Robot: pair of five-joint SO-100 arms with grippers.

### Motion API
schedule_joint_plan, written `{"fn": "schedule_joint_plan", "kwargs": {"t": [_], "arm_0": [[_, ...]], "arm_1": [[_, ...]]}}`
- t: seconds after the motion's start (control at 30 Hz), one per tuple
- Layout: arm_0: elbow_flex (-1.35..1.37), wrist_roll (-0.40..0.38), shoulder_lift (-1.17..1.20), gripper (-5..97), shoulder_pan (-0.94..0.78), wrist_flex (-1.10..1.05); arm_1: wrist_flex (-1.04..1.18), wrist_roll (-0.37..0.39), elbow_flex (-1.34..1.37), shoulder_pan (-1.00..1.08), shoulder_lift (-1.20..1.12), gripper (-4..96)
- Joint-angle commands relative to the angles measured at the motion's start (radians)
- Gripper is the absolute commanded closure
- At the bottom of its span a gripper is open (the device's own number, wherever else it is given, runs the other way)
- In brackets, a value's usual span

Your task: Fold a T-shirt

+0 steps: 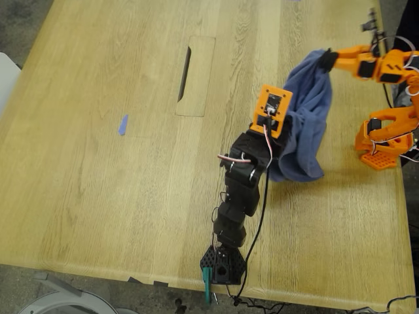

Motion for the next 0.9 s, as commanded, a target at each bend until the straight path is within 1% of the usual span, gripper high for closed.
{"fn": "schedule_joint_plan", "kwargs": {"t": [0.0,0.33,0.5,0.63,0.87], "arm_0": [[0.178,-0.005,0.149,92,-0.064,0.052],[0.749,0.002,0.469,92,-0.213,-0.017],[0.965,0.003,0.612,92,-0.304,-0.072],[1.132,0.006,0.692,92,-0.36,-0.175],[1.448,0.011,0.811,92,-0.472,-0.451]], "arm_1": [[-0.081,0.009,0.064,0.005,0.014,88.1],[-0.396,0.023,0.351,0.06,0.003,87.9],[-0.523,0.023,0.456,0.104,-0.034,87.5],[-0.647,0.021,0.491,0.143,-0.121,87.3],[-0.825,0.018,0.485,0.202,-0.307,87.4]]}}
